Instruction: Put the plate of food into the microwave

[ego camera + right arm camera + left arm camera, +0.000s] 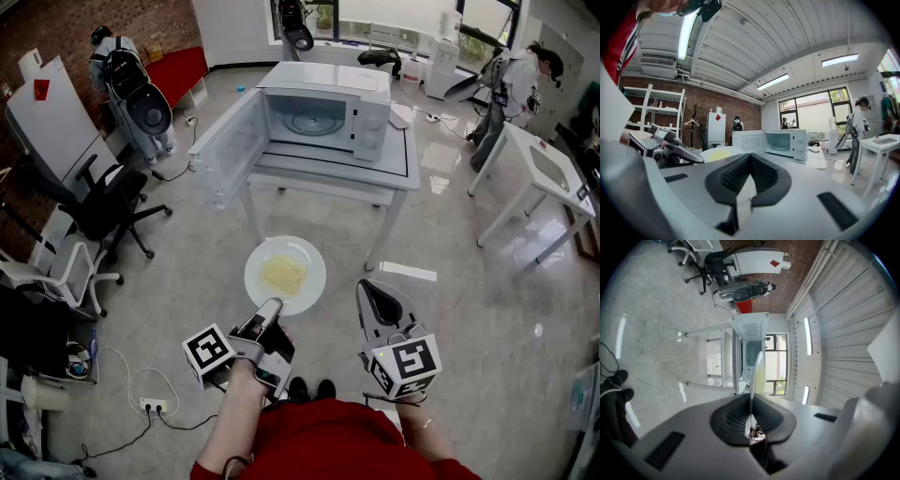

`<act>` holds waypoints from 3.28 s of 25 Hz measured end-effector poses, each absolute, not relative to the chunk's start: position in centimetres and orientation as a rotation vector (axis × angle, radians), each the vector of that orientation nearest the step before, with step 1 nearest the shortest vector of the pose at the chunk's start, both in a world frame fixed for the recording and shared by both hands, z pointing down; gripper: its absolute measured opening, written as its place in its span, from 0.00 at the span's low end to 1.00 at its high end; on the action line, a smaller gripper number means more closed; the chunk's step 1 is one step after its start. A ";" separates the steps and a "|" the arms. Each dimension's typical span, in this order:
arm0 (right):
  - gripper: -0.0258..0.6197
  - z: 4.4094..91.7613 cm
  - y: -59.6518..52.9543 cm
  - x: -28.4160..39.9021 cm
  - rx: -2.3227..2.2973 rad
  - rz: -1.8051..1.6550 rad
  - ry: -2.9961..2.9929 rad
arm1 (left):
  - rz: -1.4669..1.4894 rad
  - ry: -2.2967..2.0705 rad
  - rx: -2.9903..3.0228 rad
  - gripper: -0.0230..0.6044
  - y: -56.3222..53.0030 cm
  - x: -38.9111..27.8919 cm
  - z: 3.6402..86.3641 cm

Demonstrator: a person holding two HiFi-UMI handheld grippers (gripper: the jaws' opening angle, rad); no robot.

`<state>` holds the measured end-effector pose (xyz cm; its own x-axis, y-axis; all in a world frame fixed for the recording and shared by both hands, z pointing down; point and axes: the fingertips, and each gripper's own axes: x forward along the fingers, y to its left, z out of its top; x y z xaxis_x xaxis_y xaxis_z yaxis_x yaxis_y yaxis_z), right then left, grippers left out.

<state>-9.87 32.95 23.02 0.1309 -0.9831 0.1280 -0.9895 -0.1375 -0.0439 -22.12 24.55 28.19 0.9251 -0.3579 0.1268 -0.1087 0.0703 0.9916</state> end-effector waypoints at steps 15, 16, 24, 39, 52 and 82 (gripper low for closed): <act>0.06 23.3 33.1 -9.2 2.326 0.200 -2.015 | -0.186 -0.384 1.502 0.07 24.4 -21.5 28.3; 0.06 23.3 33.1 -9.1 2.328 0.203 -2.016 | -0.186 -0.383 1.501 0.07 24.4 -21.4 28.3; 0.06 23.7 33.7 -8.3 2.314 0.227 -2.074 | -0.200 -0.403 1.515 0.07 23.7 -20.5 28.1; 0.06 25.5 27.8 -2.2 2.359 0.236 -2.015 | -0.194 -0.413 1.569 0.07 15.3 -14.7 28.9; 0.06 25.9 10.3 5.7 2.366 0.301 -1.946 | -0.107 -0.324 1.553 0.07 0.8 -4.2 29.9; 0.06 29.8 -1.1 14.4 2.160 0.260 -1.951 | -0.116 -0.351 1.629 0.07 -11.9 11.6 34.6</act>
